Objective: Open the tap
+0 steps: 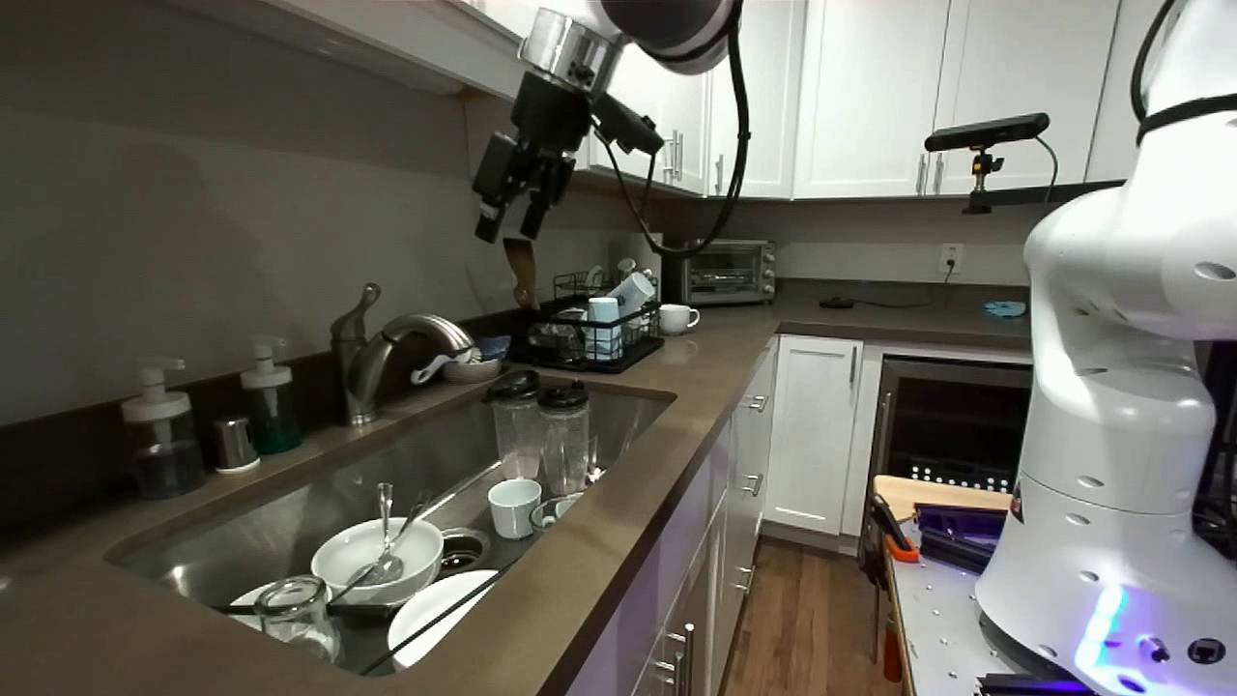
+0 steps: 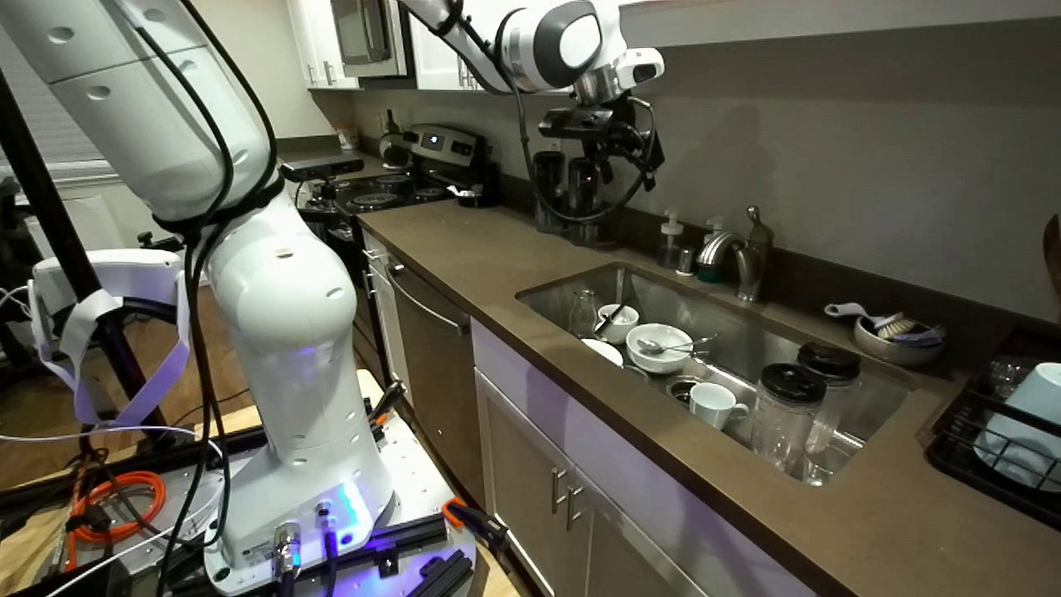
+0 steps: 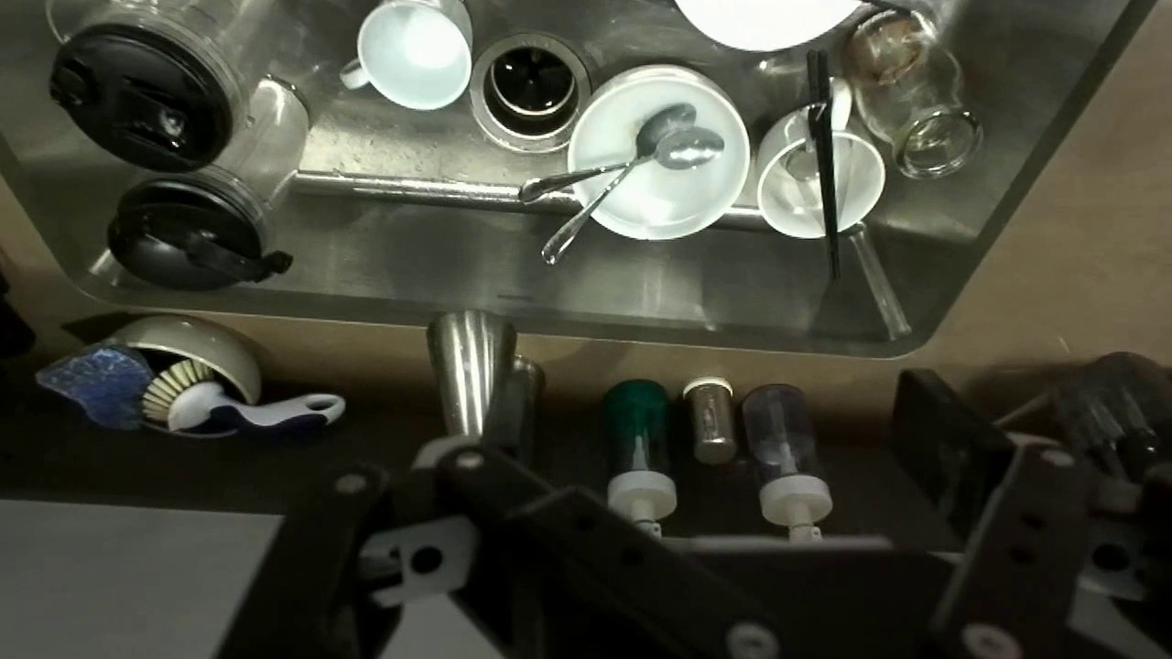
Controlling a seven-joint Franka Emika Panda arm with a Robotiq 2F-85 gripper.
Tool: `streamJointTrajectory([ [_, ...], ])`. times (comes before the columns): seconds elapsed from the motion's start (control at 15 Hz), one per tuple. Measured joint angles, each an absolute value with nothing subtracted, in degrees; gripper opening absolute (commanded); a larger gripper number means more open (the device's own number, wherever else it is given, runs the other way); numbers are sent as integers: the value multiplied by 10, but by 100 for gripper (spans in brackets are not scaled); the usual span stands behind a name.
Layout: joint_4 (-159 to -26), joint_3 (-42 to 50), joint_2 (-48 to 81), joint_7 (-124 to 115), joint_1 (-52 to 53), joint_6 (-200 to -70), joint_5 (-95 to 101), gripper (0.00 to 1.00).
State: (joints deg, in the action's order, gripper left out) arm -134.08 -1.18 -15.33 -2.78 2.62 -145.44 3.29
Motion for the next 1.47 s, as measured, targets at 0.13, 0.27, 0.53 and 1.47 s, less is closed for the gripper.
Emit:
streamJointTrajectory([
  [0.13,-1327,-13,-125,-28,25,-1480,37,100],
  [0.27,-1312,-13,-101,-28,22,-1508,42,100],
  [0.53,-1281,-12,-64,-28,17,-1552,42,100],
  [1.47,-1121,13,81,-25,9,-1568,50,100],
])
